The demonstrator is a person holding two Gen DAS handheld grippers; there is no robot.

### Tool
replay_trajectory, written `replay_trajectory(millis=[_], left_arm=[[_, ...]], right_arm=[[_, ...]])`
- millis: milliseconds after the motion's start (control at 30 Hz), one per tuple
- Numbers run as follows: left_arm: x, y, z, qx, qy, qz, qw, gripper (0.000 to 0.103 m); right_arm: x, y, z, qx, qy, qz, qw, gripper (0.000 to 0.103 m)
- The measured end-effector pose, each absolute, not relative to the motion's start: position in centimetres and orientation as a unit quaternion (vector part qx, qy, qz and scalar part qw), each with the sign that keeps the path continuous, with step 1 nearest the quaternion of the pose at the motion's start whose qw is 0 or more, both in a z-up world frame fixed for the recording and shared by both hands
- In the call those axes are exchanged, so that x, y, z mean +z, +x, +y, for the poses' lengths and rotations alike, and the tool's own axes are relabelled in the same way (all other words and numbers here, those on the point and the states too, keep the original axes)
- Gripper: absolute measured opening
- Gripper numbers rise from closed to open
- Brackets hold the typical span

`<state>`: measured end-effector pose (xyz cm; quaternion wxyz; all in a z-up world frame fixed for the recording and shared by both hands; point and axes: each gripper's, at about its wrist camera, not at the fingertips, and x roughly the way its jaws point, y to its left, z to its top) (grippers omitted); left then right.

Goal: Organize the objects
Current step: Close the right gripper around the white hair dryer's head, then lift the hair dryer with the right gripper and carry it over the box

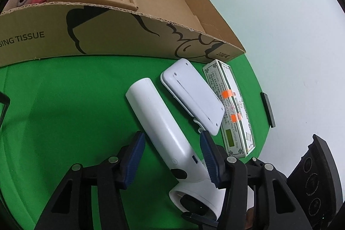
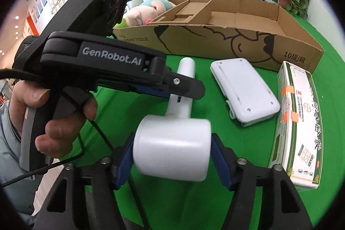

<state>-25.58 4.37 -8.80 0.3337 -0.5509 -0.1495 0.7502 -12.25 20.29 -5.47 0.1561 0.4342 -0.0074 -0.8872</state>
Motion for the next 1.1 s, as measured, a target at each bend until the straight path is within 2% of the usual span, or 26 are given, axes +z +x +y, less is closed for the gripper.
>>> replay_trajectory(millis=[133,767,1100], left_arm=[[-8.7,-24.9,4.2,0.754,-0.55,-0.146,0.328,0.042],[-8.1,-20.1,2.9,0.76,-0.545,-0.151,0.322,0.038],[-3.9,-20.0,2.2,0.79,-0.515,-0.118,0.312,0.037]], right_arm=[[-5.5,-11.7,20.0,-0.889,0.432,-0.003,0.153,0.062],[-5.6,-8.3,19.2,-0.894,0.427,0.013,0.135,0.062],[-4.6,-8.4,18.8,-0.905,0.406,0.017,0.129,0.062]])
